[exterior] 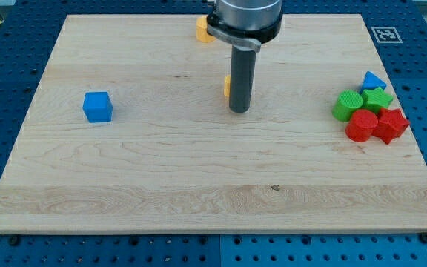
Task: Move the arm diagonal to the bottom right of the blue cube
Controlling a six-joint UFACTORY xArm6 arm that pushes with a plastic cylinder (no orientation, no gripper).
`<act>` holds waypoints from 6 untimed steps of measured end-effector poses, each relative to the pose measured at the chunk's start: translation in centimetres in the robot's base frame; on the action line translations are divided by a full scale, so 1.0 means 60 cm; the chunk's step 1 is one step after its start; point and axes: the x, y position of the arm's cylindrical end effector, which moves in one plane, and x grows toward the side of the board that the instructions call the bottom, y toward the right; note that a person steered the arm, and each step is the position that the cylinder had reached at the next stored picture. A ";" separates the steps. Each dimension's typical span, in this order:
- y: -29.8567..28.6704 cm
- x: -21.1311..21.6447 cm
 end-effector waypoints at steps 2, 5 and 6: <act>0.001 -0.026; 0.014 -0.047; -0.002 -0.085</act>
